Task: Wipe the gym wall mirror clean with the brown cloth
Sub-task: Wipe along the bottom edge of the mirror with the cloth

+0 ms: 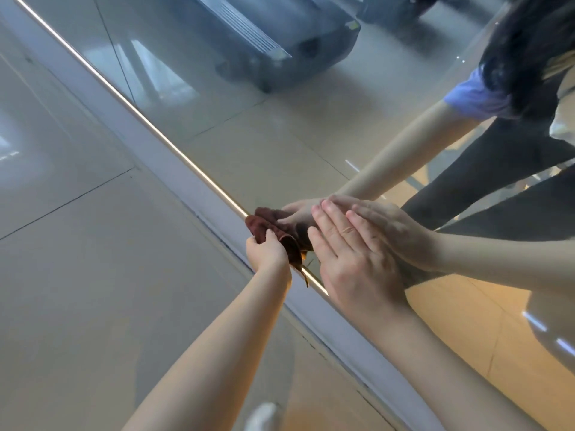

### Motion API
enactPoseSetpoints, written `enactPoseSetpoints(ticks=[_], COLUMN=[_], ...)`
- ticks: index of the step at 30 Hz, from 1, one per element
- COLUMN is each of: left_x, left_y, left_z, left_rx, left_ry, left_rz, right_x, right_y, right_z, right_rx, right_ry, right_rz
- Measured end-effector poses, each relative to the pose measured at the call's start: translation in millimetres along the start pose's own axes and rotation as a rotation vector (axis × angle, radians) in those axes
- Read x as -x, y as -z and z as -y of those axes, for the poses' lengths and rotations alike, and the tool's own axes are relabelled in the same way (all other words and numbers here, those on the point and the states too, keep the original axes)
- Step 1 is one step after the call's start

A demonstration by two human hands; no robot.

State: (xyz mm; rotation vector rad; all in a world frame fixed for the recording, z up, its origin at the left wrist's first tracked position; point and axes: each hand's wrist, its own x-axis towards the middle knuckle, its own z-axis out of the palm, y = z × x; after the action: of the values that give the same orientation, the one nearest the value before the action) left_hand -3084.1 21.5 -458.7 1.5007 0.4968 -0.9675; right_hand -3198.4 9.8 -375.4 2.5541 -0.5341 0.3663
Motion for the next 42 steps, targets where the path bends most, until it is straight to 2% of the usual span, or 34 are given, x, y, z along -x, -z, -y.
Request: enactPoseSetpoints(ticks=[6,12,31,34,36,38,42], left_x=[-25.5,-45.5,-105.3,-85.4,-67.3,-64.8,-119.2], left_y=[4.7,8.8,10.7,14.9,21.8,25.8,20.4], left_z=[-37.2,-63.0,-105.9,-102.2,-95.3,-97.7,-144.8], left_rx=[0.009,0.012,0.040,-0.003,-0.029,-0.028,0.035], left_ry=[-0.083,-0.081,-0.256,-0.403,-0.443,-0.478,-0.500], left_rz=[-0.026,-0.058,-0.181,-0.107,-0.001,0.034,-0.112], right_x=[-26.0,-64.3,-126.1,-135.0,-141.5,-148.3,-161.6], right_y=[-10.2,-21.9,-44.5,-49.5,-52.0,-53.4,-55.1], right_z=[8.0,20.1,45.8,49.7,53.5,57.9,61.9], right_rx=[0.017,0.006,-0.031,-0.040,-0.043,-0.041,-0.019], right_ry=[0.032,0.054,0.046,0.036,0.021,0.014,0.031], right_rz=[-0.022,-0.040,-0.018,-0.039,-0.046,-0.046,-0.029])
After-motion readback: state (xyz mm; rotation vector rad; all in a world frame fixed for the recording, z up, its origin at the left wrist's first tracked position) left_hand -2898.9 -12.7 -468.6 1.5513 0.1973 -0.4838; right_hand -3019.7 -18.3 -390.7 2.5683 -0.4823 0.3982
